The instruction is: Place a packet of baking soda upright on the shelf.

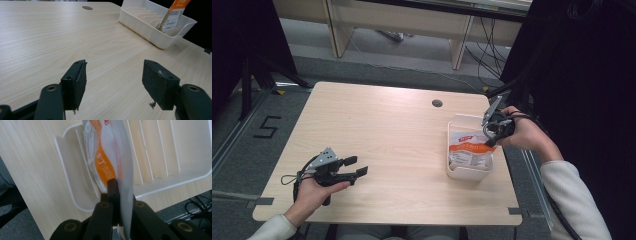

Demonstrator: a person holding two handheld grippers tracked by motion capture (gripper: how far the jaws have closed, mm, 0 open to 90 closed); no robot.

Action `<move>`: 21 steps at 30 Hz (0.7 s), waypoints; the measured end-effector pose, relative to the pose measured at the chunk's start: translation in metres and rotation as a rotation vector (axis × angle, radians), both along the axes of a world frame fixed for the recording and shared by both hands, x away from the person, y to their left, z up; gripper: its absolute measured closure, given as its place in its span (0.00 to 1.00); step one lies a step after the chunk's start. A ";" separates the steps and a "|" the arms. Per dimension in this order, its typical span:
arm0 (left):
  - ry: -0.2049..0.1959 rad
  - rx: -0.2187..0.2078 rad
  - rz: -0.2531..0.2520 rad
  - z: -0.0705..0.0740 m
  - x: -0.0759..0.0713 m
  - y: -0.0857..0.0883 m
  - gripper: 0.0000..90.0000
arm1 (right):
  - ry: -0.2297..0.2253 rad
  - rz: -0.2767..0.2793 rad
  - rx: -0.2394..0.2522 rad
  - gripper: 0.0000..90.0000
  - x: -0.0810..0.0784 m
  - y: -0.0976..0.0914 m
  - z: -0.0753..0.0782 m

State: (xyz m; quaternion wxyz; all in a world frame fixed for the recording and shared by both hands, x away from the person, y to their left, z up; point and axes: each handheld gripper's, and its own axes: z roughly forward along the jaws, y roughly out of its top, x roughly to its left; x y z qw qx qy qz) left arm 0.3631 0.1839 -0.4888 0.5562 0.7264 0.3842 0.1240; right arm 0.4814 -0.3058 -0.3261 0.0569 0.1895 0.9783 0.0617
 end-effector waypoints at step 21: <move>0.007 -0.007 0.013 0.000 -0.001 0.000 0.40 | -0.137 -0.061 0.273 0.47 -0.009 0.012 0.020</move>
